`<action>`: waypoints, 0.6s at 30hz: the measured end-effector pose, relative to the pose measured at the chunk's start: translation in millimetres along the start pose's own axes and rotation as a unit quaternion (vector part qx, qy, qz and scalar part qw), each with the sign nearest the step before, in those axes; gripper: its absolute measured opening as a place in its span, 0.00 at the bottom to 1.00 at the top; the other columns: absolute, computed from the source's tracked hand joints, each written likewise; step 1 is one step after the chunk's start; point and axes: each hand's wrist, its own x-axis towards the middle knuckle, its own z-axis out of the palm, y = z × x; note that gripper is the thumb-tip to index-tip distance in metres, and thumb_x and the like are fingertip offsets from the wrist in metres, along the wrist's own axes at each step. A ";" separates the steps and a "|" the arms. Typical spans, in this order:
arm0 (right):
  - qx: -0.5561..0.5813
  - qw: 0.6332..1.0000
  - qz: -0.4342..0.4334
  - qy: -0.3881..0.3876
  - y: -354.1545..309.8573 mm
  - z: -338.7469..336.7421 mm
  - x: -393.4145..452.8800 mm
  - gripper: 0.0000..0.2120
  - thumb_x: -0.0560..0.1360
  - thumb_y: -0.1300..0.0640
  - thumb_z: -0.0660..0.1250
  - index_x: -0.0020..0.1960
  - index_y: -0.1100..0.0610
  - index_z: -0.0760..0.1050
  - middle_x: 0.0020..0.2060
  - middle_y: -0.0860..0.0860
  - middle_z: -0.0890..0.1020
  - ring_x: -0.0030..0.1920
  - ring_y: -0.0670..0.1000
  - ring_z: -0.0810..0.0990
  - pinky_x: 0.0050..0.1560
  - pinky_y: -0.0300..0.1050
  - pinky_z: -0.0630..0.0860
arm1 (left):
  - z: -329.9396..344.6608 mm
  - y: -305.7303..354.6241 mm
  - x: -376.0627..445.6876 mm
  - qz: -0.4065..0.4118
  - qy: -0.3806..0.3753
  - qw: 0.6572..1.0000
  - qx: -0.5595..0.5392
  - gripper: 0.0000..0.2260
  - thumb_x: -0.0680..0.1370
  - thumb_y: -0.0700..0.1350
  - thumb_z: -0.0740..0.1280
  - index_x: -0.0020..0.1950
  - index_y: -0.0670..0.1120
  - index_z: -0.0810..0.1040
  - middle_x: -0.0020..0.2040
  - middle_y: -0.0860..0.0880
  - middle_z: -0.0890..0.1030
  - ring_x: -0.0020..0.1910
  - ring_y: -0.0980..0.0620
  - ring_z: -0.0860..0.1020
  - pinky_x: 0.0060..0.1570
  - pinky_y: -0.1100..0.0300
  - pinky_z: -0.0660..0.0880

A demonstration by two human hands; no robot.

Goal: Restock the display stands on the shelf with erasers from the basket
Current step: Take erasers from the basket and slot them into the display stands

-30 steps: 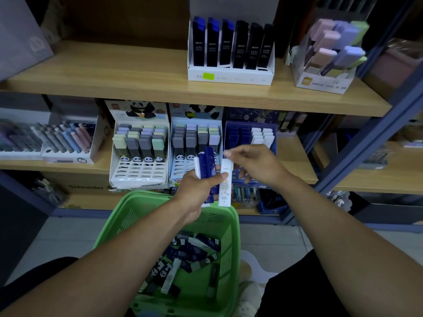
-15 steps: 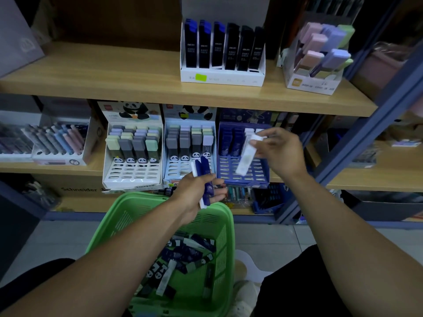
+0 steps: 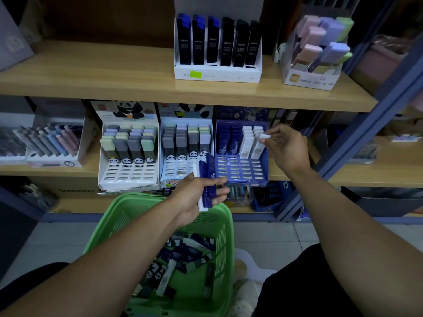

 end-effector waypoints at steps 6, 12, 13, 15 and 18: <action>0.003 0.999 -0.016 -0.038 0.7 -4.1 4.4 0.04 0.76 0.57 0.74 0.47 0.54 0.79 0.47 0.51 0.83 0.49 0.47 0.81 0.54 0.45 0.80 | -0.1 2.7 0.0 -0.004 -0.025 1.000 -0.017 0.13 0.81 0.35 0.63 0.66 0.38 0.71 0.55 0.42 0.85 0.53 0.44 0.84 0.46 0.53 0.84; 0.029 0.997 -0.005 -0.075 0.5 -9.6 7.4 0.07 0.73 0.61 0.76 0.43 0.52 0.80 0.45 0.51 0.84 0.48 0.49 0.84 0.49 0.46 0.83 | 0.8 3.6 -1.7 -0.002 -0.042 0.999 -0.015 0.18 0.82 0.35 0.63 0.71 0.38 0.67 0.55 0.43 0.85 0.54 0.44 0.84 0.45 0.55 0.84; 0.019 0.998 -0.009 -0.064 1.5 -9.6 7.7 0.06 0.73 0.60 0.76 0.44 0.52 0.81 0.45 0.50 0.84 0.48 0.47 0.83 0.49 0.44 0.82 | 0.7 3.2 -1.8 0.000 -0.043 0.999 -0.012 0.18 0.82 0.35 0.63 0.71 0.38 0.67 0.55 0.43 0.85 0.54 0.44 0.84 0.45 0.55 0.84; -0.010 0.999 -0.014 -0.041 2.3 -8.2 7.8 0.04 0.73 0.57 0.76 0.47 0.53 0.83 0.44 0.47 0.84 0.44 0.40 0.81 0.47 0.35 0.78 | 0.3 2.1 -1.6 0.002 -0.047 0.999 -0.010 0.17 0.82 0.36 0.63 0.71 0.38 0.68 0.55 0.43 0.85 0.54 0.43 0.84 0.46 0.54 0.84; -0.044 0.999 -0.026 -0.015 2.6 -3.9 10.2 0.08 0.74 0.55 0.75 0.52 0.56 0.85 0.44 0.47 0.83 0.41 0.39 0.79 0.43 0.31 0.73 | 1.2 1.3 -1.7 0.006 -0.057 0.998 -0.005 0.16 0.82 0.36 0.62 0.70 0.38 0.68 0.56 0.43 0.85 0.54 0.42 0.84 0.50 0.51 0.83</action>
